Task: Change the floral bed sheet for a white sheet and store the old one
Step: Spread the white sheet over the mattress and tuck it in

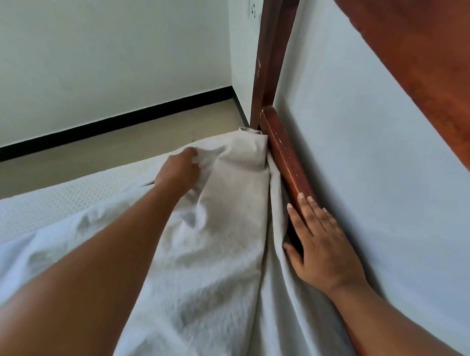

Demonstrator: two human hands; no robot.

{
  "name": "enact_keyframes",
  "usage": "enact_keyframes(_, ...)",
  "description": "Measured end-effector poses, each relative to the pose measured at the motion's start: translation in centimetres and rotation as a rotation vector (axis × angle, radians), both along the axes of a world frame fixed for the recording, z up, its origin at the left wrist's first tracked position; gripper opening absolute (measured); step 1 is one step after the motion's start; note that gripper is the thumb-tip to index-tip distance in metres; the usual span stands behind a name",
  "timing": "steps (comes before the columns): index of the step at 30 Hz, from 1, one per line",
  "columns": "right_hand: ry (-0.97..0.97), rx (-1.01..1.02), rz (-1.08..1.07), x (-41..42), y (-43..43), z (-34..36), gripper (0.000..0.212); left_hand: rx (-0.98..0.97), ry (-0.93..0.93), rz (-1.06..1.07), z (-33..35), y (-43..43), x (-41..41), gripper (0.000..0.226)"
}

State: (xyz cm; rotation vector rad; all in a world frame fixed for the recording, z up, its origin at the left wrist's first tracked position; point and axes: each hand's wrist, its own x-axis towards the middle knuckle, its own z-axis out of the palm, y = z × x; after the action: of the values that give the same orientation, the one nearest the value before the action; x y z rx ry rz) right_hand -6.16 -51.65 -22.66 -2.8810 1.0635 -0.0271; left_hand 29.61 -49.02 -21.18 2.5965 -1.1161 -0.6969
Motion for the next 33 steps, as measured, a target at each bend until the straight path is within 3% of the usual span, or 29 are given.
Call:
enact_keyframes(5, 0.005, 0.003, -0.009, 0.1, -0.1, -0.2, 0.073, 0.109, -0.242, 0.284, -1.1, -0.6, 1.8, 0.026)
enact_keyframes(10, 0.006, 0.009, -0.008, 0.0, -0.2, -0.2, 0.073, 0.089, 0.050, 0.351, -1.8, -0.6, 3.7, 0.039)
enact_keyframes(12, 0.010, 0.006, -0.011, -0.1, 0.0, -0.3, 0.072, 0.075, 0.087, 0.142, -1.5, -0.3, 2.2, 0.034)
enact_keyframes(15, -0.004, 0.015, -0.016, 0.2, -0.2, -0.1, 0.072, 0.283, -0.009, -0.365, -0.5, -0.2, -1.3, 0.019)
enact_keyframes(17, 0.004, 0.016, -0.012, 0.1, -0.1, -0.2, 0.072, 0.266, -0.094, -0.495, -0.9, 0.7, -3.4, 0.017)
enact_keyframes(20, -0.005, 0.008, -0.010, 0.0, -0.1, -0.1, 0.072, 0.074, -0.233, -0.539, -2.5, 3.8, -5.8, 0.019)
enact_keyframes(22, -0.009, 0.013, -0.008, 0.1, -0.1, -0.2, 0.072, 0.057, -0.228, -0.397, -3.3, 5.5, -7.0, 0.038)
enact_keyframes(26, 0.010, 0.013, -0.010, 0.2, -0.3, -0.1, 0.072, 0.147, -0.079, 0.094, -3.7, 6.2, -5.6, 0.109)
enact_keyframes(27, 0.023, 0.014, -0.004, 0.1, -0.1, -0.2, 0.072, 0.158, -0.038, 0.165, -3.6, 6.3, -4.9, 0.109)
enact_keyframes(29, 0.033, 0.013, -0.009, 0.1, -0.2, -0.2, 0.072, 0.079, -0.064, 0.204, -2.6, 5.4, -3.8, 0.069)
enact_keyframes(31, 0.032, 0.012, -0.011, 0.1, -0.2, -0.1, 0.072, -0.104, -0.304, 0.152, -1.5, 5.2, -4.1, 0.032)
enact_keyframes(33, 0.034, 0.022, -0.010, 0.1, -0.2, -0.2, 0.072, -0.288, -0.538, -0.061, -0.4, 6.0, -5.8, 0.038)
